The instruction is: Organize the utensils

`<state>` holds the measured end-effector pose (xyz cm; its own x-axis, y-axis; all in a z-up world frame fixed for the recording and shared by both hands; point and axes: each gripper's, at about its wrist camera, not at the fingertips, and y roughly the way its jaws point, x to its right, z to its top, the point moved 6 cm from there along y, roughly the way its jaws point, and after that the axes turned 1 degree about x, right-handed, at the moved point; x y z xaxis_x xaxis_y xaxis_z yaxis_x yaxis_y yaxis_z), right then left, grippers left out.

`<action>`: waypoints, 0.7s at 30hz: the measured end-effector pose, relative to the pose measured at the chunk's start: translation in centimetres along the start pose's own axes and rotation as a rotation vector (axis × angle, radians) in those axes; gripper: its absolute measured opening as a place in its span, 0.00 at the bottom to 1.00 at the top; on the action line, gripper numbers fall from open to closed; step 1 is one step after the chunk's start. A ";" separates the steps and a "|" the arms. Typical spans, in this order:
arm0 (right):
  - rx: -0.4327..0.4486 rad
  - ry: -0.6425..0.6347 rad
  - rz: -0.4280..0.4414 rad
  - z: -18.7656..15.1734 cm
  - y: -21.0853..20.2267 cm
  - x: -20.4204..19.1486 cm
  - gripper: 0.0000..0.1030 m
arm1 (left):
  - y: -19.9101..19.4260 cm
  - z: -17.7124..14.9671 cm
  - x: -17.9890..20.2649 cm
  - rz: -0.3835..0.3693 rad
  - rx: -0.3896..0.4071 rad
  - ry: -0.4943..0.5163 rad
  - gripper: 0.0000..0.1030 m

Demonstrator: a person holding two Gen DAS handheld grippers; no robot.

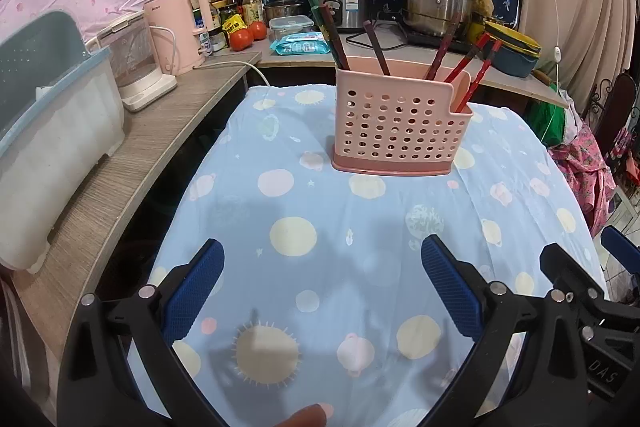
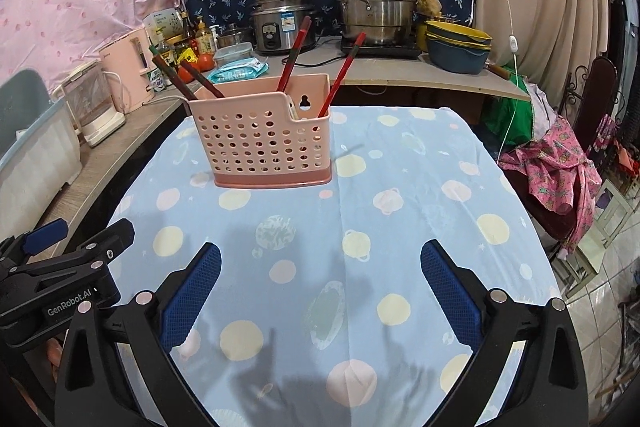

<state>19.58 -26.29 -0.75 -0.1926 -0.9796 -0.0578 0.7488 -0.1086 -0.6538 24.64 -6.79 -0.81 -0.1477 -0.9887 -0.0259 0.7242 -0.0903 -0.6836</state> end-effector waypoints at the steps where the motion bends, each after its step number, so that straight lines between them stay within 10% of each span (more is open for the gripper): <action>1: -0.002 -0.001 0.000 -0.1 0.0 -0.1 0.94 | 0.0 0.0 0.0 -0.003 0.000 0.000 0.92; 21: -0.002 0.012 -0.010 -0.4 0.4 0.5 0.94 | 0.1 -0.2 -0.3 0.037 0.004 -0.002 0.92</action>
<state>19.48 -26.76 -1.33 -0.2077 -0.9763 -0.0602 0.7457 -0.1182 -0.6557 24.65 -6.48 -1.02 -0.1193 -0.9916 -0.0495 0.7320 -0.0541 -0.6791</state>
